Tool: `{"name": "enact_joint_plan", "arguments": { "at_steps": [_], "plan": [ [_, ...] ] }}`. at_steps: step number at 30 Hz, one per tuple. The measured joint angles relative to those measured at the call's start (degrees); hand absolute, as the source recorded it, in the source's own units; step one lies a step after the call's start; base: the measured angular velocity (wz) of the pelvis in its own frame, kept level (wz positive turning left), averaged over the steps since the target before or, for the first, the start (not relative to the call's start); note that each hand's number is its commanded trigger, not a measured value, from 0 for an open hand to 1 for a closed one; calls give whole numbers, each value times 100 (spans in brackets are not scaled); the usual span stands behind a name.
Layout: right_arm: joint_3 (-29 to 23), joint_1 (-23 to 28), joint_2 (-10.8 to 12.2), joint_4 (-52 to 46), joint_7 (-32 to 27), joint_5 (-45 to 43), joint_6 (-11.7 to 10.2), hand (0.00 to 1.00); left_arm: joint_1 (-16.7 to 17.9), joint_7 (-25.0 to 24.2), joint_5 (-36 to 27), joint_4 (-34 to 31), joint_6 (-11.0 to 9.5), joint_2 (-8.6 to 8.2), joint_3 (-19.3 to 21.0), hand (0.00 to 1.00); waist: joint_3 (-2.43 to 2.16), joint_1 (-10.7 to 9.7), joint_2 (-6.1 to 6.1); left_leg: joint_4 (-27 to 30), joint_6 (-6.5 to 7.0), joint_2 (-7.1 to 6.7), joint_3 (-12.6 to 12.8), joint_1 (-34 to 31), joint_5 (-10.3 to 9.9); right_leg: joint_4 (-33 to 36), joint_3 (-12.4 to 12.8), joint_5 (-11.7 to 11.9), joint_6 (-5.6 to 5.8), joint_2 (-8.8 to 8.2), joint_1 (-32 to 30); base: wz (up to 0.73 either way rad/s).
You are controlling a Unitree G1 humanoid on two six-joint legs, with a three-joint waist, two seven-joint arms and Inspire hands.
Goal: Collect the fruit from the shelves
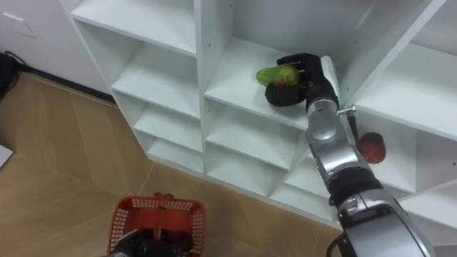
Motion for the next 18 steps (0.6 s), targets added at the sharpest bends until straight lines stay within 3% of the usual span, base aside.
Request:
{"name": "enact_joint_plan", "arguments": {
  "at_steps": [8,18],
  "plan": [
    [-26,128,149,-204,195,267,0,100,-22,184,-3,-2,3,-91,4,100,0,-148,4,2,0,73,155,15,-2,-6,53,0,0,13,0,-2],
    [-36,1088,193,-1335,382,689,-48,100,-33,394,3,-289,4,-131,25,100,-24,-256,63,-9,11,87,278,105,-12,4,199,0,0,19,25,-5]
  ]
}}
